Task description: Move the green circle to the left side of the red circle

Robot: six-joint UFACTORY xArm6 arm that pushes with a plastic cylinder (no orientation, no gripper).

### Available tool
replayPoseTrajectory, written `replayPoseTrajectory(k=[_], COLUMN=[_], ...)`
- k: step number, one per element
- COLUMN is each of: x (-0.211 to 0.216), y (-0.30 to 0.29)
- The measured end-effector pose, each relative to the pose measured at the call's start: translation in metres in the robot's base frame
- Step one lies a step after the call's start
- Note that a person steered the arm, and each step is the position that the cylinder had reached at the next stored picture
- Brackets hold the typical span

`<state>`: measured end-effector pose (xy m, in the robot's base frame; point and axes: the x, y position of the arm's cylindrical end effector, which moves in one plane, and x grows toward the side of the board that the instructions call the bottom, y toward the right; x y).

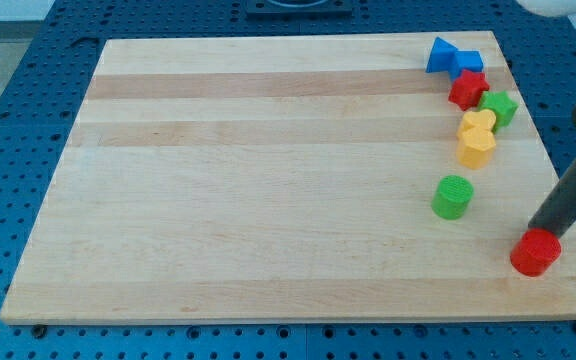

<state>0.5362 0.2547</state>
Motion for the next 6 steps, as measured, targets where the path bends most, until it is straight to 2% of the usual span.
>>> replayPoseTrajectory(k=[2, 4, 6], x=[-0.062, -0.057, -0.011], y=[-0.011, -0.099, -0.112])
